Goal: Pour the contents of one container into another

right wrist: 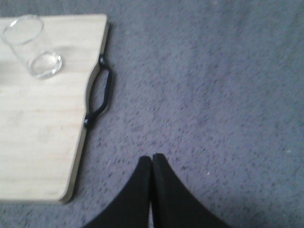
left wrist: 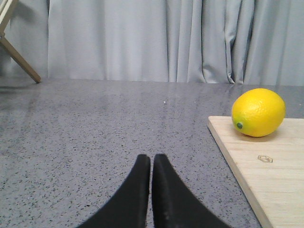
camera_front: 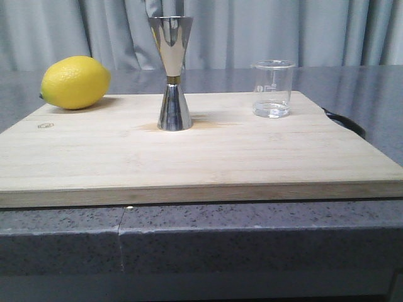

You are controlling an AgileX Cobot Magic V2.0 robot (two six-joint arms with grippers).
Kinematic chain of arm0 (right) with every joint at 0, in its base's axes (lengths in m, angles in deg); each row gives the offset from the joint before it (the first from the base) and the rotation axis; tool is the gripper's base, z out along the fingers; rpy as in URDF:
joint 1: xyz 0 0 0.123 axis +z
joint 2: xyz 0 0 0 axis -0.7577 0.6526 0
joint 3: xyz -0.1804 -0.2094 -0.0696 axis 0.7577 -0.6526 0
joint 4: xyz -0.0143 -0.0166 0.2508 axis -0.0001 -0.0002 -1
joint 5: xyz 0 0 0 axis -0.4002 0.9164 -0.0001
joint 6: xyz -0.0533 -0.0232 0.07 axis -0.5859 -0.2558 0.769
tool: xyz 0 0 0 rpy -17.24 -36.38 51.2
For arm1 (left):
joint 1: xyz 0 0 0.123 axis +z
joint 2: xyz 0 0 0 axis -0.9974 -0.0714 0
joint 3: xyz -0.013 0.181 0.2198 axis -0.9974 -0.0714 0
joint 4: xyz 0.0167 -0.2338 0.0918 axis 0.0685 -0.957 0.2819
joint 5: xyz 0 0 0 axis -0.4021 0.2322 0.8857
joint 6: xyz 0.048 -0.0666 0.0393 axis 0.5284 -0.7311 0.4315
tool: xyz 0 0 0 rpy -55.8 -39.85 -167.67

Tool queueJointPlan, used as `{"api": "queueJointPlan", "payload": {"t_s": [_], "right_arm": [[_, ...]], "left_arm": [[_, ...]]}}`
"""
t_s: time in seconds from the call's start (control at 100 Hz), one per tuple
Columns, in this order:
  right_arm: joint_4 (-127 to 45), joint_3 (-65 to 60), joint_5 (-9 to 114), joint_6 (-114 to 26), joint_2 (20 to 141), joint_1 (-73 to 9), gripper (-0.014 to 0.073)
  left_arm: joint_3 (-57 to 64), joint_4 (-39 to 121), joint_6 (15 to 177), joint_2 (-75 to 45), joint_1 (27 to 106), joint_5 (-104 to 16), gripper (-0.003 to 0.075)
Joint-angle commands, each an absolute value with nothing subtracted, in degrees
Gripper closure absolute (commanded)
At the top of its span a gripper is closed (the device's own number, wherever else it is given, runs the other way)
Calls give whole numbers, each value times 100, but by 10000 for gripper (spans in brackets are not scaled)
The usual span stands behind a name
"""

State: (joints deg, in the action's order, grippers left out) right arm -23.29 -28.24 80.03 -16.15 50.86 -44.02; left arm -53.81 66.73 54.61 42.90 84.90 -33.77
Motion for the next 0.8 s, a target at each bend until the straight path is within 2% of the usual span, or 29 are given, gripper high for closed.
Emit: {"api": "queueJointPlan", "payload": {"t_s": [0.0,0.13,0.27,0.45,0.79], "right_arm": [[-2218,-3306,6624,-1612,4581,-4670,656],[-2231,-4520,5030,-1612,3689,-4903,656],[-2231,-5692,4062,-1612,2770,-5059,656],[-2231,-6518,3699,-1612,2014,-5059,656],[-2231,-6516,3742,-1612,2040,-5059,656]], "left_arm": [[-5464,6630,5426,4449,8492,-2897,739],[-5464,6630,5426,4449,8492,-2897,739],[-5464,6630,5426,4449,8492,-2897,739],[-5464,6630,5426,4449,8492,-2897,739],[-5464,6630,5426,4449,8492,-2897,739]]}}
